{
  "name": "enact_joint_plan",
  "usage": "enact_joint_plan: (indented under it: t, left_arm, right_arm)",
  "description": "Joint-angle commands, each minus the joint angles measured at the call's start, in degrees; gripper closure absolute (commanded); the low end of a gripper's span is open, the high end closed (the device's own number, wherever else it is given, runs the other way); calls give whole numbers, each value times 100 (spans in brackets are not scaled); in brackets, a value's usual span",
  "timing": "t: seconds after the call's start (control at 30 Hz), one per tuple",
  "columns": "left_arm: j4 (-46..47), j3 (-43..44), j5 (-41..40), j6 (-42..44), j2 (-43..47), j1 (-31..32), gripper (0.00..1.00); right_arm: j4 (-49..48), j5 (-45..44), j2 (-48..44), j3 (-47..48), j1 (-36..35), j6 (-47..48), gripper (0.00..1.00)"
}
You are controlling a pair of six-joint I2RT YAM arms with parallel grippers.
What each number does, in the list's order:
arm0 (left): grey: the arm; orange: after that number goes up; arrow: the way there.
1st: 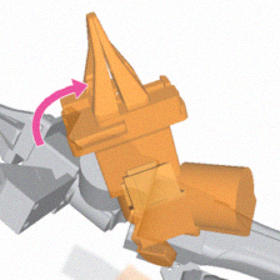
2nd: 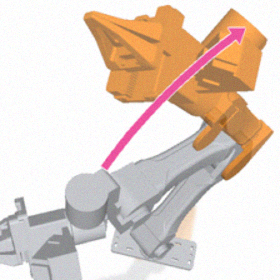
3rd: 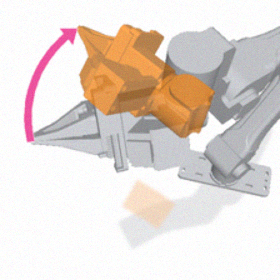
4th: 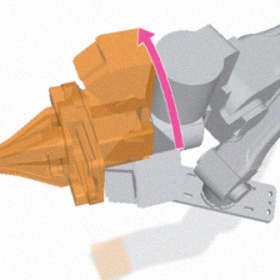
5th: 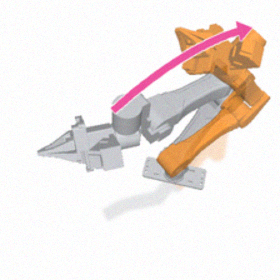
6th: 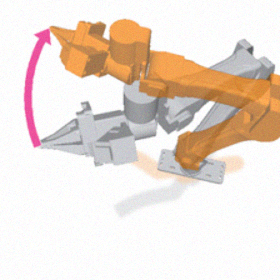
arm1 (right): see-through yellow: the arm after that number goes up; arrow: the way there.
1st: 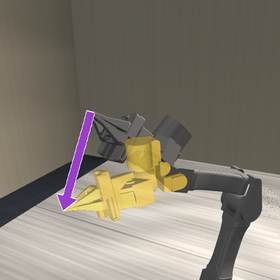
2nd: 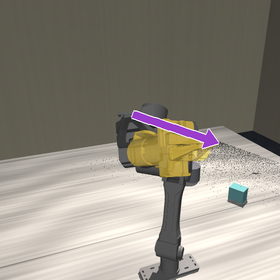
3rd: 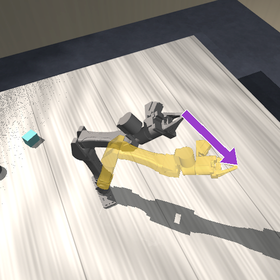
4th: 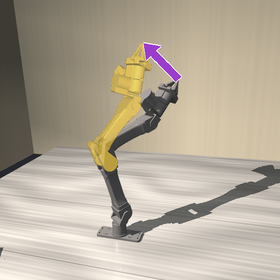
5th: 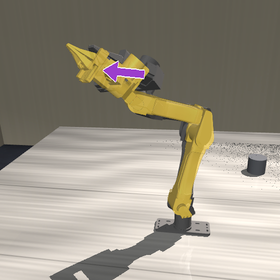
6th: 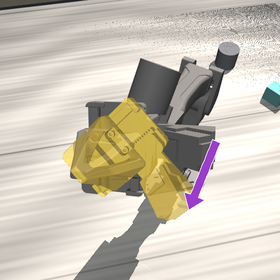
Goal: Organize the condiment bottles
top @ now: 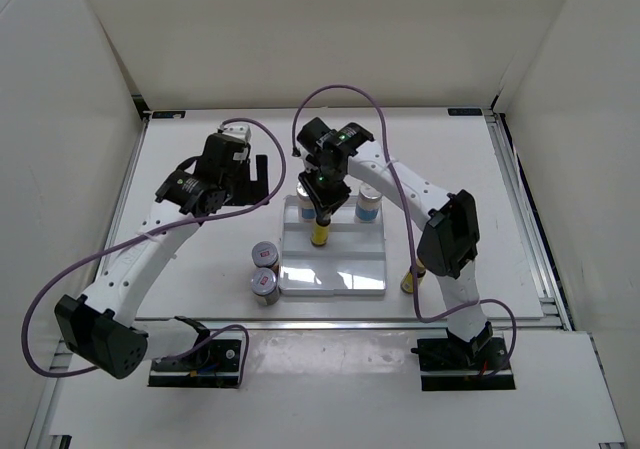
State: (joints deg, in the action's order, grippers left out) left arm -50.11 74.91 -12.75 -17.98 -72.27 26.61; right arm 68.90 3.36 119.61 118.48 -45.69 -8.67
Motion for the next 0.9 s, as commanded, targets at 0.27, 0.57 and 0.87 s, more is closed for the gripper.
enact_joint_plan:
  t: [0.27, 0.57, 0.87]
  left_arm:
    - [10, -161, -87, -4, 336, -24, 0]
    - [10, -214, -140, -4, 389, -24, 0]
    - [10, -275, -140, -4, 389, -24, 0]
  right_arm:
    - [27, -19, 36, 448, -194, -83, 36]
    - [308, -256, 36, 1413, -194, -135, 19]
    - [1142, -2338, -1096, 1444, 25, -1090, 28]
